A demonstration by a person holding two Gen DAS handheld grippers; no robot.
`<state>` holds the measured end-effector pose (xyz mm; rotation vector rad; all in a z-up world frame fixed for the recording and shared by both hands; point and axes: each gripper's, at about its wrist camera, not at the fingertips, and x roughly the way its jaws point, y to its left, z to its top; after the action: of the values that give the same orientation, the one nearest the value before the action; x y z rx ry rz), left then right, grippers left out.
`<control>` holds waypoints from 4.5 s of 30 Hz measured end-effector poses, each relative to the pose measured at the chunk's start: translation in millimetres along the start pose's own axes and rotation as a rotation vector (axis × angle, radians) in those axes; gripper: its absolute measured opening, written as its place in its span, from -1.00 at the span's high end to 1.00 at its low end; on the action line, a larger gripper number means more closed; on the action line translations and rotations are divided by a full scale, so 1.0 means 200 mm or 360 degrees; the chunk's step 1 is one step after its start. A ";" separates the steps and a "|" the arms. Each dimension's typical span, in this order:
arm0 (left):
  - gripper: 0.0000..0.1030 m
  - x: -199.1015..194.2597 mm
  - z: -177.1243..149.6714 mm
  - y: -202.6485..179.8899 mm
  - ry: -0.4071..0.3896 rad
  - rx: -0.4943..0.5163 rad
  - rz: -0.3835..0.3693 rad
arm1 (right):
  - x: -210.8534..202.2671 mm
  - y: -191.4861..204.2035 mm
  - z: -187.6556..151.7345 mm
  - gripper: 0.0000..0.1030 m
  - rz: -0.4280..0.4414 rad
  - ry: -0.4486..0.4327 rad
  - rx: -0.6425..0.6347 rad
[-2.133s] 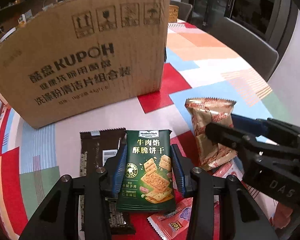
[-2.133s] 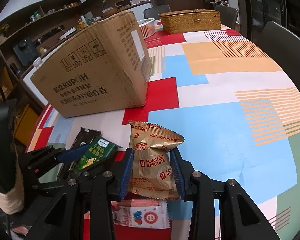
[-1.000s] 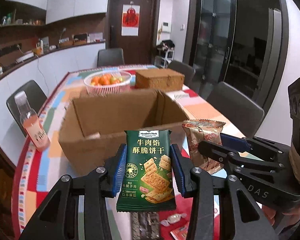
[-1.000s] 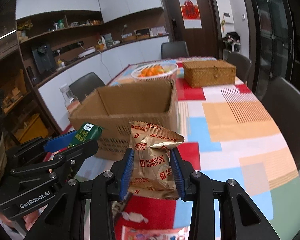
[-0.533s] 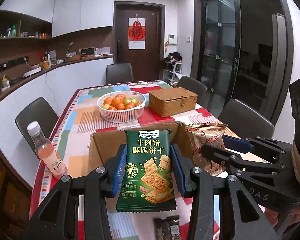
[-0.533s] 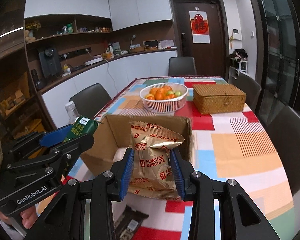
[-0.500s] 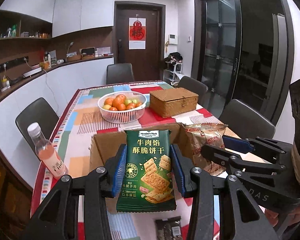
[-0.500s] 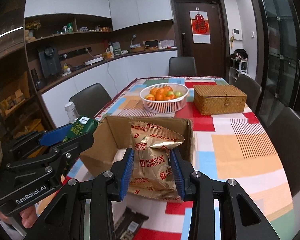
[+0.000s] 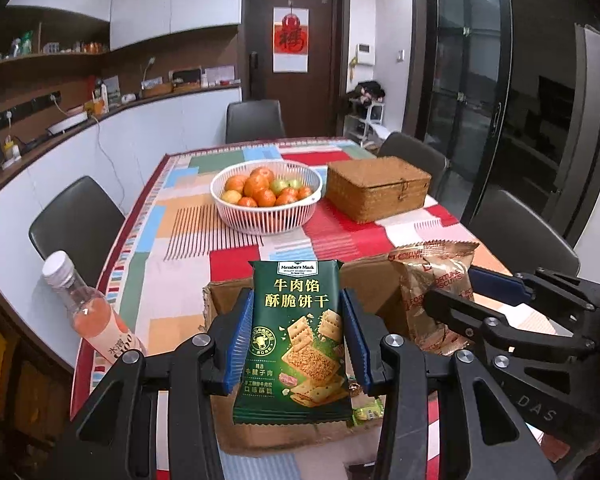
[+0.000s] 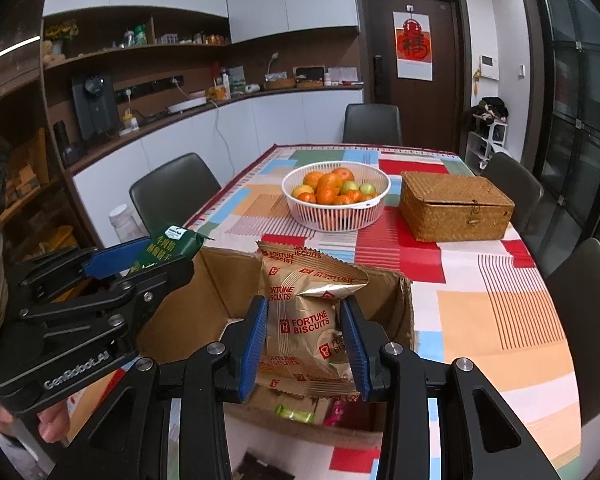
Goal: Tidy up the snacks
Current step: 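Open both tools to drop the two packs into the box, then move both tools down to the dark chocolate bar and white wrapped candy, then grasp the dark chocolate bar with the left tool while the right tool grasps the white candy, then carry both items over the box and open both tools to drop them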
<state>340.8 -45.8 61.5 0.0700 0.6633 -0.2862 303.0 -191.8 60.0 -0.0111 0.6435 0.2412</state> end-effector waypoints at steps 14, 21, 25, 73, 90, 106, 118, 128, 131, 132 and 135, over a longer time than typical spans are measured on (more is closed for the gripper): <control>-0.22 -0.12 -0.11 -0.04 -0.0014 0.0037 0.0084 | -0.03 -0.02 -0.07 0.04 -0.0066 0.0028 -0.0014; -0.25 -0.24 -0.27 -0.14 0.0018 0.0058 0.0012 | -0.18 0.01 -0.21 0.04 -0.0033 0.0022 -0.0085; -0.28 -0.29 -0.36 -0.19 0.0055 0.0062 -0.0020 | -0.26 0.03 -0.30 0.04 -0.0004 0.0041 -0.0109; -0.31 -0.01 -1.03 -0.35 0.0705 0.0070 -0.0094 | 0.04 0.10 -1.05 0.19 0.0166 0.0742 -0.0446; -0.15 0.20 -1.02 -0.47 0.0751 0.0123 -0.0076 | 0.00 -0.10 -1.03 0.63 0.0076 0.0637 -0.0035; 0.06 0.09 -0.99 -0.41 0.0656 0.0011 -0.0128 | -0.07 -0.08 -0.98 0.63 0.0065 0.0542 0.0039; 0.07 -0.09 -0.87 -0.36 0.0474 -0.0046 -0.0151 | -0.16 -0.04 -0.87 0.63 0.0053 0.0418 0.0029; 0.07 -0.23 -0.74 -0.32 0.0313 -0.0067 -0.0151 | -0.25 0.00 -0.73 0.63 0.0053 0.0268 0.0008; 0.07 -0.26 -0.69 -0.31 0.0269 -0.0072 -0.0147 | -0.26 0.00 -0.69 0.63 0.0055 0.0230 0.0009; 0.07 -0.26 -0.68 -0.31 0.0255 -0.0071 -0.0142 | -0.27 0.00 -0.67 0.63 0.0055 0.0214 0.0008; 0.07 -0.29 -0.63 -0.29 0.0212 -0.0073 -0.0136 | -0.28 0.01 -0.62 0.63 0.0059 0.0175 0.0010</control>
<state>205.1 -68.3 -0.5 0.0171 0.8060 -0.3507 185.6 -213.5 -6.4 -0.0067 0.7543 0.2761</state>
